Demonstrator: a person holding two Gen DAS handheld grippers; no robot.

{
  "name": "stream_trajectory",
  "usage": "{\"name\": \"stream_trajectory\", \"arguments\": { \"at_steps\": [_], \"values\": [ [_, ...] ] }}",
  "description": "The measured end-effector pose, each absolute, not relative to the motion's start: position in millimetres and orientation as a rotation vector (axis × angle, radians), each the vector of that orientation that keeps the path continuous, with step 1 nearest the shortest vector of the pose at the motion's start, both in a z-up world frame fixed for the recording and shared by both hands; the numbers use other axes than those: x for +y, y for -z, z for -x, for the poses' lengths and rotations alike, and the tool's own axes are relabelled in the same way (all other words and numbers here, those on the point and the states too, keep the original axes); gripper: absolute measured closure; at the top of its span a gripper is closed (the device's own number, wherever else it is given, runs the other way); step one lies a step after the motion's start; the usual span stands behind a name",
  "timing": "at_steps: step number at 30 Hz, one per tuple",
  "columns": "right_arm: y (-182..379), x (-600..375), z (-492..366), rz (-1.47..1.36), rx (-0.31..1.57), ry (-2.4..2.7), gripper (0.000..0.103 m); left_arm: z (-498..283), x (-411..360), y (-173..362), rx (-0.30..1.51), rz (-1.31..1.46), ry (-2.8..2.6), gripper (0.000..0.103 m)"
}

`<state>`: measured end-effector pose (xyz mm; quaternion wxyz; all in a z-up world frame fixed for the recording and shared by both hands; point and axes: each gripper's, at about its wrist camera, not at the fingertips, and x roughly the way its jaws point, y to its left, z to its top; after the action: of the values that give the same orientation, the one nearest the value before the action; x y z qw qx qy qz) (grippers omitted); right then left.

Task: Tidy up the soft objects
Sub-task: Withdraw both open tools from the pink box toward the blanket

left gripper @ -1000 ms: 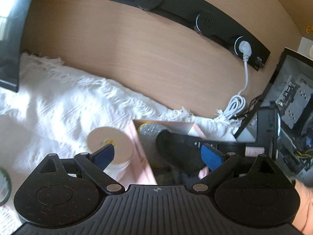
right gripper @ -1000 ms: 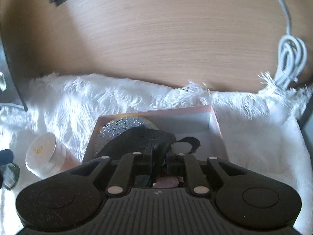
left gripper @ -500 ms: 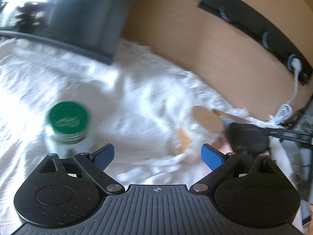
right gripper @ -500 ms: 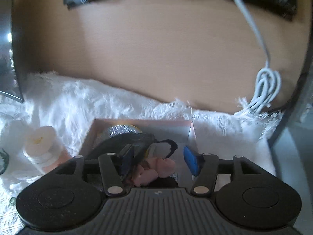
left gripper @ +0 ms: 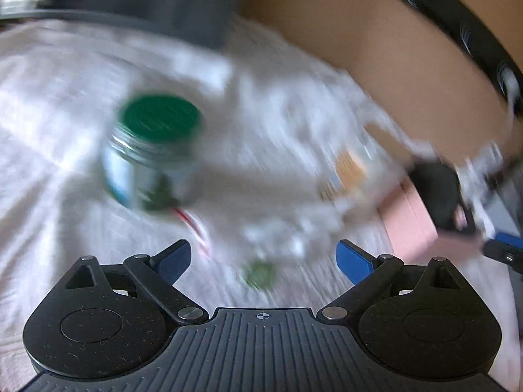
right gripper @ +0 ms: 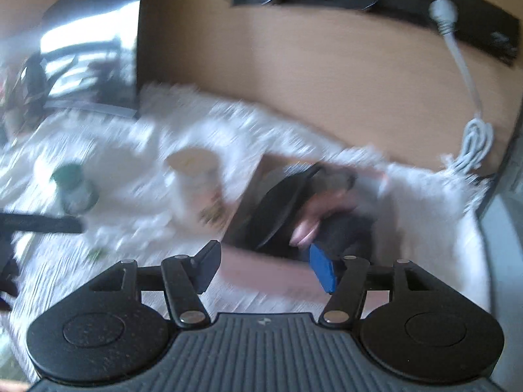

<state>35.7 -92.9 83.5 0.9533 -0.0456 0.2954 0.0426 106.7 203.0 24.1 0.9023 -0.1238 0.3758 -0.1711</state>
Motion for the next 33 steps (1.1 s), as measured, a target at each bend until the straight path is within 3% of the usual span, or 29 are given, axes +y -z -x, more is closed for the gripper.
{"name": "stream_trajectory", "arguments": {
  "at_steps": [7, 16, 27, 33],
  "values": [
    [-42, -54, -19, 0.171, 0.71, -0.144, 0.042, -104, 170, -42, 0.701, -0.03, 0.516, 0.004],
    [-13, -41, -18, 0.141, 0.807, -0.158, 0.042, -166, 137, -31, 0.807, -0.333, 0.538, 0.006],
    [-1, -54, -15, 0.071, 0.839, -0.112, 0.042, -187, 121, -12, 0.931, -0.32, 0.563, 0.007],
    [5, -58, -11, 0.05, 0.833, -0.099, 0.042, -186, 118, -16, 0.931, -0.308, 0.502, 0.017]
  ]
}}
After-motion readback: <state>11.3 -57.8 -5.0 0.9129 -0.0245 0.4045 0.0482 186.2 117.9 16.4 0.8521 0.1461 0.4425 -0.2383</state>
